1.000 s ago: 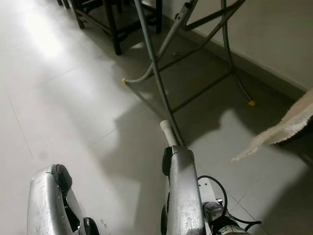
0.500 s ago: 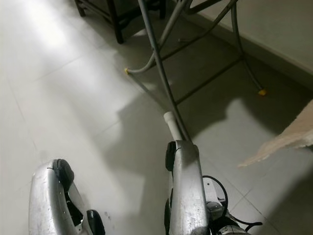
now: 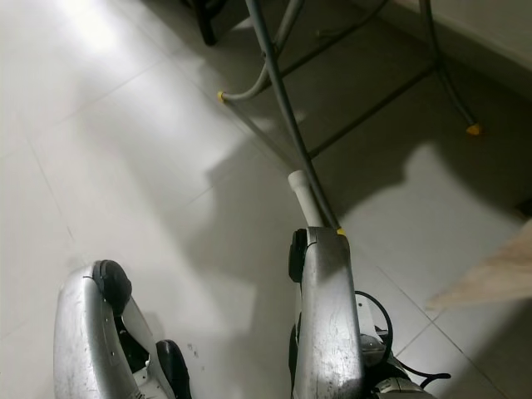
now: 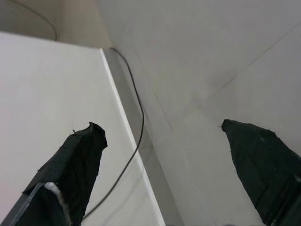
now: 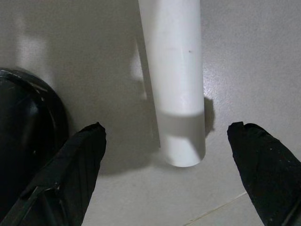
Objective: Building children table
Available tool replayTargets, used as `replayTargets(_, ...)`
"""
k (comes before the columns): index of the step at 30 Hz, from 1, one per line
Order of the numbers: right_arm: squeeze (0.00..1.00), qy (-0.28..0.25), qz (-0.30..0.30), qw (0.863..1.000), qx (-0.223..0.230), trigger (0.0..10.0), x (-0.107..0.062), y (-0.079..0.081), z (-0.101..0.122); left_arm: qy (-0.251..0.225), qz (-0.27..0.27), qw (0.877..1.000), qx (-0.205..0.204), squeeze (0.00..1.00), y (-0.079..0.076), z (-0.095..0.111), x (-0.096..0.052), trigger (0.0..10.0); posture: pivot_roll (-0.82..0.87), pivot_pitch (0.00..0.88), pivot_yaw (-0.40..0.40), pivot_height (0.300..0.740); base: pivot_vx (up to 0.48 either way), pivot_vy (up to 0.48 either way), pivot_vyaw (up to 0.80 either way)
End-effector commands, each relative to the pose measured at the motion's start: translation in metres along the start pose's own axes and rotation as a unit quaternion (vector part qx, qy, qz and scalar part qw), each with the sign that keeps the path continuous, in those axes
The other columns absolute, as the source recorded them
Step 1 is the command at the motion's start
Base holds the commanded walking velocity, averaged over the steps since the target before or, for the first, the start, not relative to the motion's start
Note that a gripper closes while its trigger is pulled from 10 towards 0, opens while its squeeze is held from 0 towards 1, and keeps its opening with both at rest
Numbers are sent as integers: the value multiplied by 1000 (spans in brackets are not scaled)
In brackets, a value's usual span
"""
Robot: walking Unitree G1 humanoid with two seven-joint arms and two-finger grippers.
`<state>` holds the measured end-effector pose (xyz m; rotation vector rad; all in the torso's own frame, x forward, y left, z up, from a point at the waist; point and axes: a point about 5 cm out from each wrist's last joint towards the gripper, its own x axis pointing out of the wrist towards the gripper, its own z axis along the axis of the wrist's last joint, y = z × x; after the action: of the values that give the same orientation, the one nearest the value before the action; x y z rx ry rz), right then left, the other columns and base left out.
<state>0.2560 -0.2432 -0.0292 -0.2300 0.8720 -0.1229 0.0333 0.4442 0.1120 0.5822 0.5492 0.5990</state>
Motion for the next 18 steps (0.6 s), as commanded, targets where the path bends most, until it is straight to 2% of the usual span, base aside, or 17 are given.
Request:
replayTargets(1,0,11,60,998,-28,10000,-1,41,-6,26,6,1000,5,0,11,-8,-6,10000,391,502,251,300,0,0,0)
replayTargets(9,0,2,43,999,-34,10000,0,32,-2,29,2,1000,10,0,17,-7,-10,10000,408,506,266,300,0,0,0)
replayTargets(14,0,-14,11,999,-34,10000,1,22,4,38,-2,999,12,0,18,-7,-12,10000,410,504,276,300,0,0,0)
replayTargets(18,0,-8,13,999,-34,10000,1,21,3,40,-7,999,13,0,18,-6,-13,10000,415,504,292,300,0,0,0)
